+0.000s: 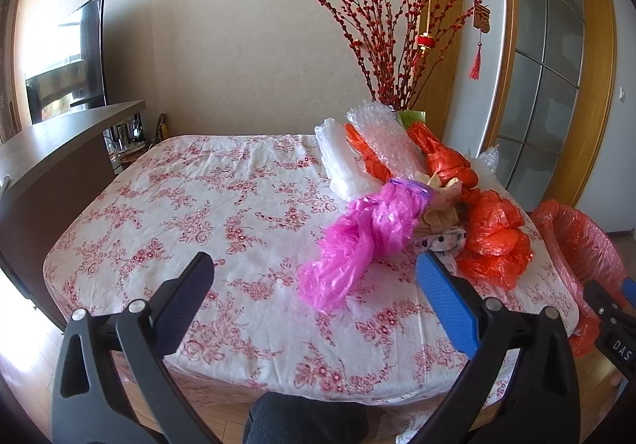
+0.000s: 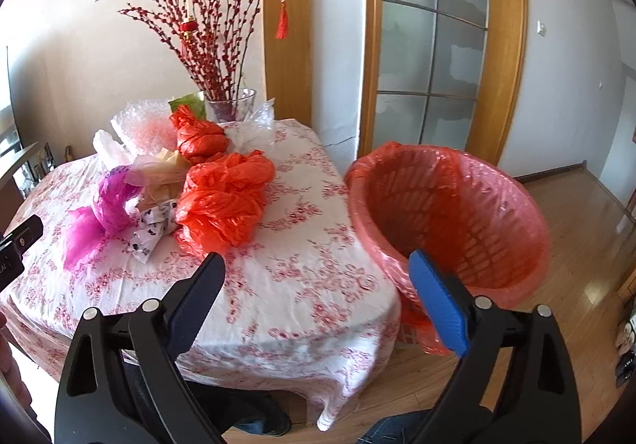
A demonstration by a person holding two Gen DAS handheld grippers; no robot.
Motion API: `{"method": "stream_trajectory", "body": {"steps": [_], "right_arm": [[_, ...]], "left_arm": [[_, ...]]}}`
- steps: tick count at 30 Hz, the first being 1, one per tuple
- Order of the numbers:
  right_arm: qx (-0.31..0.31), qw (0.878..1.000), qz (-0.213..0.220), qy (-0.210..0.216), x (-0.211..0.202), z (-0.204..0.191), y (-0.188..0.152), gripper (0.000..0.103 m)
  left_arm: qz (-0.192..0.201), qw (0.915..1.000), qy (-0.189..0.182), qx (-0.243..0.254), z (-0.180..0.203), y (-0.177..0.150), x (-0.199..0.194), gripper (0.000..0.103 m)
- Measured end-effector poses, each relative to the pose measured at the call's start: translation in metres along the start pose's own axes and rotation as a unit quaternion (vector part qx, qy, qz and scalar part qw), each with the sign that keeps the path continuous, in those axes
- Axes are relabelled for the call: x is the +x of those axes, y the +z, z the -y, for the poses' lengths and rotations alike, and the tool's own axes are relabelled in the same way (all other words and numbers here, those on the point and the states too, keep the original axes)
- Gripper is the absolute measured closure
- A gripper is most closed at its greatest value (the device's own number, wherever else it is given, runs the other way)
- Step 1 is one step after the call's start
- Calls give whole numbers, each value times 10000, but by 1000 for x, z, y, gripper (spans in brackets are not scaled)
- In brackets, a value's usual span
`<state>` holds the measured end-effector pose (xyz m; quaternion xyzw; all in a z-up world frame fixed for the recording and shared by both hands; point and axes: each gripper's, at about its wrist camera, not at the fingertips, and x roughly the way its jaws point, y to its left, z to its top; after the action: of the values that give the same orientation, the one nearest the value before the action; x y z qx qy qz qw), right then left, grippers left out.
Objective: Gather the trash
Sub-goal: 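Grasp the pink plastic bag with the left tool while the right tool grasps the orange-red bag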
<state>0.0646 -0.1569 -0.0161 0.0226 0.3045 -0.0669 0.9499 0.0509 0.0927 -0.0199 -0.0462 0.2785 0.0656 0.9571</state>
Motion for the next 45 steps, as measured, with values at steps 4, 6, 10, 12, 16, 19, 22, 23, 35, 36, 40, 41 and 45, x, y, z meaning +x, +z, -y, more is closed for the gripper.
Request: {"method": "stream_trajectory", "body": {"steps": [4,6,10,12,16,19,22,23,35,36,40,41,45], "right_arm": [[38,9991,-109,411,26,-20,14,20],[17,9982,-188,562,39,-30,20,23],[-16,9969,-369,702,65,-47,29,24],[1,9964,-409,739,74,-53,33,24],[-137,9961,-478,728,88,-62,35,24],[-286,9959,-544,666,95,-66,33,24],[-296,9943,-718,729,105,-63,26,39],[-298,9934,-817,741,108,-62,24,51],[76,9939,-677,873,84,-27,20,75],[83,9940,-667,868,83,-25,20,75],[75,9943,-645,850,79,-21,19,75],[83,9942,-649,855,78,-20,19,75],[95,9945,-611,840,74,-16,17,75]], "left_arm": [[12,10000,74,57,-8,4,11,4],[18,9998,108,157,-7,6,18,4],[-44,9998,8,198,-9,8,28,4],[-96,9998,-64,169,-10,10,34,4],[-156,9997,-135,151,-11,12,43,4],[-234,9993,-198,203,-8,13,51,6],[-342,9986,-284,283,-3,13,59,10],[-390,9983,-323,302,-1,14,62,13],[-834,9938,-554,484,13,12,91,28],[-878,9933,-589,459,13,11,92,29],[-1089,9905,-751,370,12,9,101,46],[-1145,9896,-799,346,12,8,103,57],[-1173,9882,-948,253,11,7,101,77]]}}
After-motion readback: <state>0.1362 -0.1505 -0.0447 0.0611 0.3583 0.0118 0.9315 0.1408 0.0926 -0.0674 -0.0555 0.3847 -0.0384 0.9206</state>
